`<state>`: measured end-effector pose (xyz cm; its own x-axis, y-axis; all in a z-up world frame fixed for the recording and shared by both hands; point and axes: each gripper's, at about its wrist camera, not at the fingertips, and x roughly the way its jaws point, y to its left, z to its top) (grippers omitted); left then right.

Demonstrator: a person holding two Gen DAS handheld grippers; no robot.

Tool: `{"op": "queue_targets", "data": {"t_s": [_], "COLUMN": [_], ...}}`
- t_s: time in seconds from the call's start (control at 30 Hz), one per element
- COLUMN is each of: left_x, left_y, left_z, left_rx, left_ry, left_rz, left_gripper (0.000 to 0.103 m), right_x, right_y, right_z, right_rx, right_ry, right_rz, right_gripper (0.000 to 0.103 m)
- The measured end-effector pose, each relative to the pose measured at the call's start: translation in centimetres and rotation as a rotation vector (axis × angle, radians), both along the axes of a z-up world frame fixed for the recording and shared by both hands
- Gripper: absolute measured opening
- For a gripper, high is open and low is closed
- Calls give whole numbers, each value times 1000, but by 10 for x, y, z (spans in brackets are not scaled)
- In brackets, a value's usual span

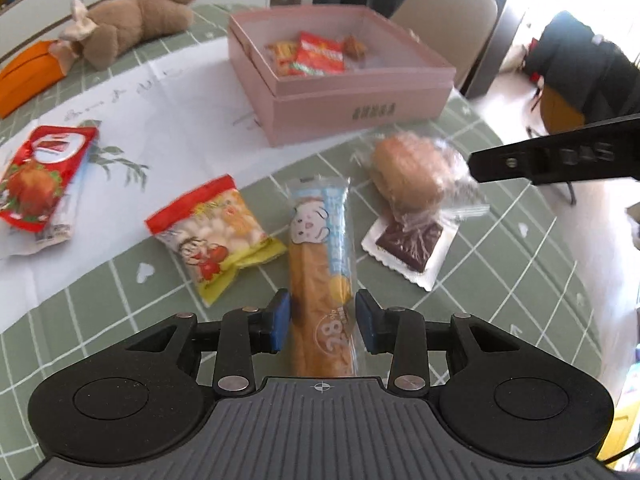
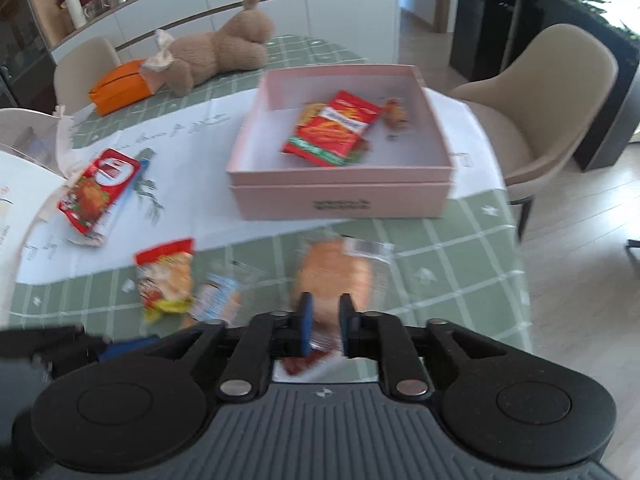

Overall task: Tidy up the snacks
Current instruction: 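Grasp the yellow egg-snack bag with the right gripper while the left holds the bread stick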

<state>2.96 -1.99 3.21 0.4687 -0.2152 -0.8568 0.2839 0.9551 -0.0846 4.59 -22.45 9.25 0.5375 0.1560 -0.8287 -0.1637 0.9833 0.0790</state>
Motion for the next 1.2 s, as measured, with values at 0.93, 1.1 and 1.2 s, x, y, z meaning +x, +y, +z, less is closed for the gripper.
{"op": "queue_targets", "data": {"t_s": [0.93,1.1,1.2], "left_x": [-82,-85,-81], "left_y": [82,103,120], "left_z": [0,2,1], "left_rx": [-117,-104,-119], "left_ry": [95,77,66], "left_rz": [206,271,341], "left_gripper": [36,36,36], "right_x": [38,51,55], "right_y": [166,180,159], "right_z": [-52,-67,-67], "right_rx": [59,-45,-33], "right_ry": [110,85,97], "right_rz": [353,349,312], "right_gripper": [82,82,82]}}
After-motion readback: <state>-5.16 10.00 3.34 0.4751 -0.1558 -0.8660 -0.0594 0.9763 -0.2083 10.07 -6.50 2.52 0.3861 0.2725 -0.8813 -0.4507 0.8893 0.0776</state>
